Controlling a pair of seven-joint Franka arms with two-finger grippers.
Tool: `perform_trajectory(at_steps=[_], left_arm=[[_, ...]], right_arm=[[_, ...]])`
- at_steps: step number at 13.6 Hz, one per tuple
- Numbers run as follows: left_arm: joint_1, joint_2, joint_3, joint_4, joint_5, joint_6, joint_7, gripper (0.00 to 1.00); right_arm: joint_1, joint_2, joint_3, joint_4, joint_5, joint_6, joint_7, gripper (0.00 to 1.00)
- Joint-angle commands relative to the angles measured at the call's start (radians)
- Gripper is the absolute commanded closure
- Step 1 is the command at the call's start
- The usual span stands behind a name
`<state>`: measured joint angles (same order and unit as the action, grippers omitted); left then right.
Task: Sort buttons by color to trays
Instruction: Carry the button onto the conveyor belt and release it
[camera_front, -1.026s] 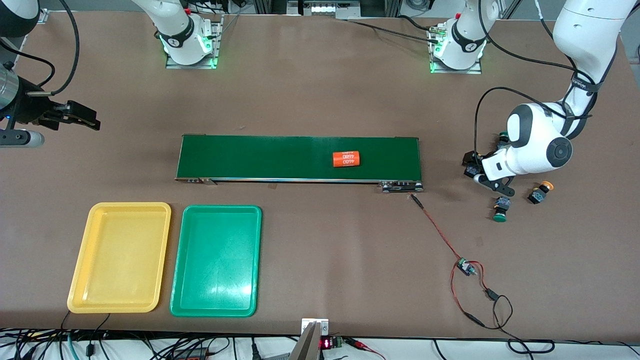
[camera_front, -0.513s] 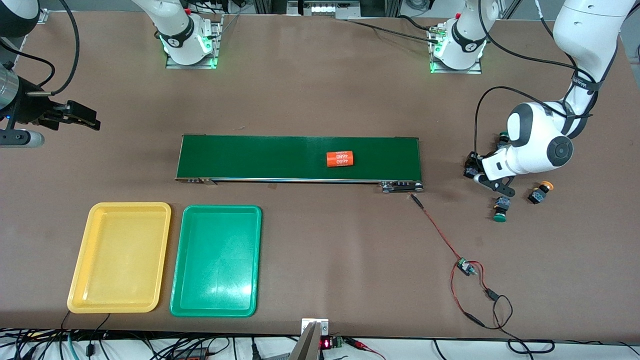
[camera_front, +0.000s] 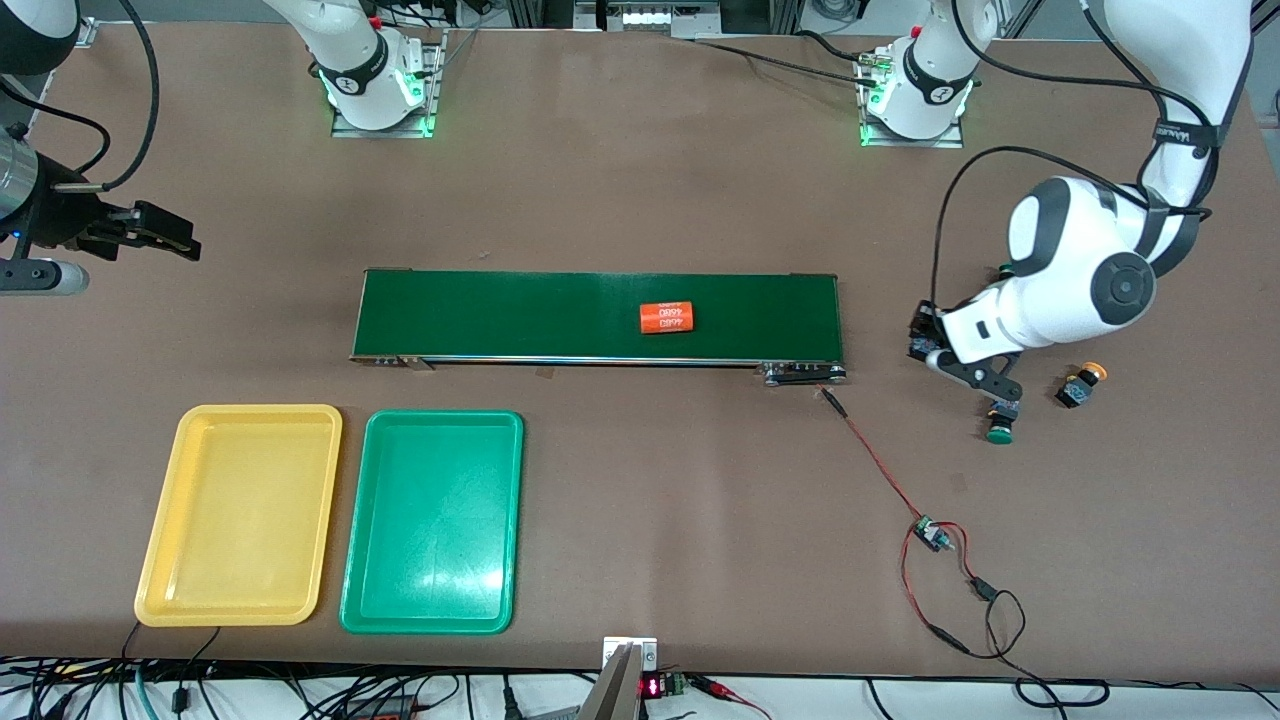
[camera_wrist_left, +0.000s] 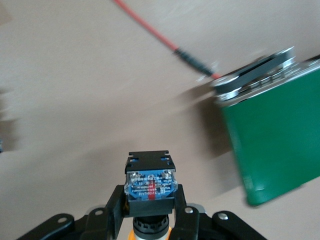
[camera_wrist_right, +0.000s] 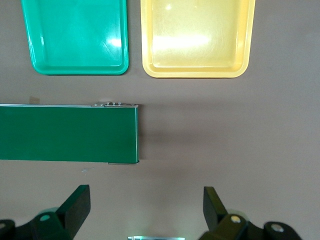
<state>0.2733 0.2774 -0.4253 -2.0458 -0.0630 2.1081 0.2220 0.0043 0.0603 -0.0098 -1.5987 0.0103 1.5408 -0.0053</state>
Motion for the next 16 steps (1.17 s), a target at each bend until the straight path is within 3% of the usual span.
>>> perform_trajectory(at_steps=[1,3,8,12,16], left_arm=[[-0.002,-0.012,-0.087,0.022,-0.020,-0.040,-0.160,0.89],[-0.022,0.006,-0.127,0.051,-0.018,-0.039,-0.260,0.89],[-0.138,0.106,-0.121,0.133,-0.006,-0.028,-0.409,0.89],[-0.155,0.169,-0.118,0.151,-0.004,-0.026,-0.420,0.88],[-0.167,0.219,-0.119,0.148,0.072,-0.019,-0.443,0.84]], right_arm=[[-0.003,-0.005,0.005,-0.003,-0.004,-0.004,0.001,0.00],[-0.003,-0.005,0.005,-0.003,-0.004,-0.004,0.001,0.00],[0.000,-0.005,0.005,-0.003,-0.006,-0.007,-0.005,0.00],[0.000,-0.005,0.005,-0.003,-0.006,-0.008,-0.007,0.00],[0.005,-0.005,0.005,-0.003,-0.009,-0.010,0.010,0.00]])
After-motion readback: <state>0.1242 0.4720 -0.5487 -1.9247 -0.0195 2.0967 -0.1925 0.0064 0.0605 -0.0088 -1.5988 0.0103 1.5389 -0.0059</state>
